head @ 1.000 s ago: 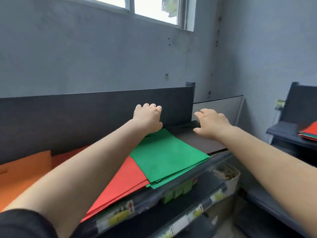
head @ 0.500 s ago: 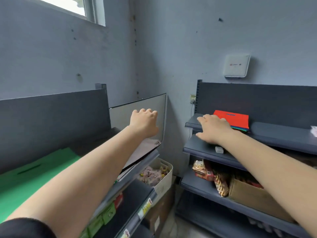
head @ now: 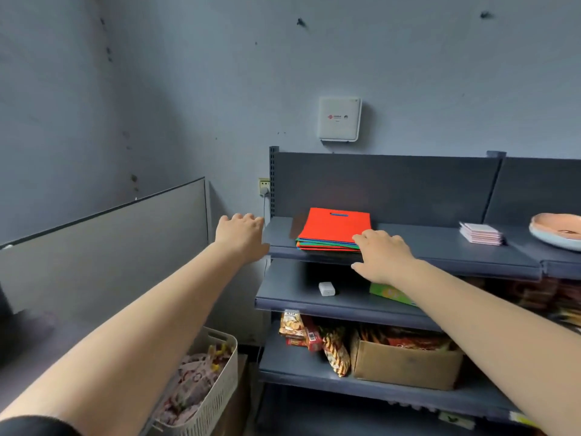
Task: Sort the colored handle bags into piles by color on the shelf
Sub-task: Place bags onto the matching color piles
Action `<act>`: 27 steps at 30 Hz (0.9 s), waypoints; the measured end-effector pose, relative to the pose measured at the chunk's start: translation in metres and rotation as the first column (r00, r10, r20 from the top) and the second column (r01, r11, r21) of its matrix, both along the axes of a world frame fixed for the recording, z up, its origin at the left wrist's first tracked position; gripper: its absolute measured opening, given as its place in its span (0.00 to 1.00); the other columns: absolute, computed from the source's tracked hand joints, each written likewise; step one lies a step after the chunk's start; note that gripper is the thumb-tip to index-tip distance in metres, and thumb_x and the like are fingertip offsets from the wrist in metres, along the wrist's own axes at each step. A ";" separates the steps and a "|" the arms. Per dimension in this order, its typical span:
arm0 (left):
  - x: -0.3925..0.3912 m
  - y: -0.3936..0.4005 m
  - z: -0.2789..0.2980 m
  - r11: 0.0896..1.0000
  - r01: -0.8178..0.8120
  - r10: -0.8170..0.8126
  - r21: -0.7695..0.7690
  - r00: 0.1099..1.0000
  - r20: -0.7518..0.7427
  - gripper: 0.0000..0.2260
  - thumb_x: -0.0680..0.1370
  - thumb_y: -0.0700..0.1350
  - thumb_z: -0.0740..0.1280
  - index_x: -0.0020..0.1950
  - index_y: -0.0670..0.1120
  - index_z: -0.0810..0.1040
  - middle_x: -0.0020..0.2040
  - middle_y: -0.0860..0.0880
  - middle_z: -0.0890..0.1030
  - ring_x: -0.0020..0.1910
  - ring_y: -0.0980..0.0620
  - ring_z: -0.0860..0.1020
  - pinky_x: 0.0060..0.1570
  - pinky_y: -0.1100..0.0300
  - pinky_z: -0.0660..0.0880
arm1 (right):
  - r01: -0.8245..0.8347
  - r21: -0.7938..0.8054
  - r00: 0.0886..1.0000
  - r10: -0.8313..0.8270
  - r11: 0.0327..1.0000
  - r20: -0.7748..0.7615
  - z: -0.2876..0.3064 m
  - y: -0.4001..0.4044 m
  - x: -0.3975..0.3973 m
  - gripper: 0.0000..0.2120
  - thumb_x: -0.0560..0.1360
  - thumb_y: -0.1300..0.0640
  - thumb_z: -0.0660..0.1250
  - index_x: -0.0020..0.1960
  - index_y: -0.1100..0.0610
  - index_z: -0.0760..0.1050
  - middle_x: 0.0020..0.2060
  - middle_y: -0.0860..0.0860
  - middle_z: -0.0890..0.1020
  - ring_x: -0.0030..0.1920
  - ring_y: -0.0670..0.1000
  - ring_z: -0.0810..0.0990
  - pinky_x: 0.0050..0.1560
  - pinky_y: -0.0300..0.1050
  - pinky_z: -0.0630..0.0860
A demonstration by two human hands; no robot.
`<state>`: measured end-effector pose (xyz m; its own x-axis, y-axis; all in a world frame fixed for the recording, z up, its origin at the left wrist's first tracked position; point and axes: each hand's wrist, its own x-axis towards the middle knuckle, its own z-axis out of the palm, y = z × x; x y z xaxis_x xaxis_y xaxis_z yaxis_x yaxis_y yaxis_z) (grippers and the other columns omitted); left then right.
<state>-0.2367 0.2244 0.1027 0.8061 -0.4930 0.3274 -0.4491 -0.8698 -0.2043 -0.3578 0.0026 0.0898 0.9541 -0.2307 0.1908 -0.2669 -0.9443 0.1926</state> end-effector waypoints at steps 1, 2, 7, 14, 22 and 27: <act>0.011 -0.010 -0.003 1.000 0.016 -0.016 0.008 1.000 -0.003 0.23 0.78 0.58 0.60 0.68 0.48 0.67 0.66 0.47 0.72 0.66 0.45 0.69 0.60 0.51 0.65 | 0.017 0.004 1.000 -0.017 1.000 0.001 -0.002 -0.009 0.007 0.26 0.78 0.45 0.60 0.72 0.55 0.61 0.67 0.53 0.68 0.68 0.56 0.66 0.64 0.53 0.65; 0.022 -0.021 -0.007 0.999 0.030 -0.030 0.016 1.000 -0.009 0.23 0.78 0.58 0.60 0.68 0.48 0.67 0.66 0.47 0.72 0.66 0.45 0.69 0.60 0.51 0.65 | 0.032 0.011 0.999 -0.032 0.999 0.003 -0.005 -0.019 0.015 0.26 0.78 0.45 0.60 0.72 0.55 0.61 0.67 0.53 0.68 0.68 0.56 0.66 0.63 0.53 0.65; 0.065 -0.067 -0.027 0.996 0.086 -0.085 0.023 0.995 -0.054 0.21 0.78 0.57 0.59 0.66 0.47 0.68 0.64 0.48 0.73 0.65 0.46 0.69 0.58 0.53 0.65 | 0.083 0.039 0.997 -0.083 0.996 -0.002 -0.019 -0.058 0.046 0.26 0.78 0.45 0.60 0.72 0.55 0.61 0.66 0.53 0.70 0.67 0.56 0.68 0.63 0.53 0.67; 0.118 -0.125 -0.057 0.994 0.111 -0.108 0.022 0.988 -0.108 0.21 0.80 0.58 0.56 0.67 0.47 0.68 0.65 0.47 0.72 0.65 0.45 0.69 0.60 0.52 0.66 | 0.107 0.100 0.994 -0.106 0.989 -0.012 -0.044 -0.117 0.105 0.25 0.79 0.45 0.58 0.72 0.55 0.62 0.66 0.53 0.71 0.66 0.56 0.69 0.63 0.52 0.67; 0.178 -0.192 -0.099 0.998 0.059 -0.054 0.021 0.981 -0.185 0.21 0.80 0.59 0.55 0.67 0.47 0.67 0.65 0.47 0.72 0.65 0.45 0.70 0.60 0.52 0.66 | 0.064 0.204 0.997 -0.054 0.977 -0.053 -0.085 -0.186 0.188 0.24 0.80 0.45 0.57 0.72 0.56 0.63 0.68 0.54 0.69 0.67 0.57 0.68 0.63 0.52 0.67; 0.216 -0.229 -0.119 0.999 0.043 -0.047 -0.024 0.978 -0.202 0.21 0.80 0.59 0.55 0.67 0.47 0.69 0.65 0.47 0.73 0.65 0.45 0.70 0.59 0.52 0.66 | 0.054 0.324 0.998 -0.039 0.944 -0.052 -0.110 -0.222 0.237 0.24 0.81 0.44 0.55 0.72 0.55 0.62 0.70 0.54 0.67 0.68 0.57 0.67 0.64 0.52 0.66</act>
<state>-0.0206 -0.0047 -0.0167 0.8339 -0.5255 0.1690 -0.5181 -0.8507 -0.0886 -0.1212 -0.2194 -0.0206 0.9466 -0.3177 0.0555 -0.3104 -0.9442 -0.1106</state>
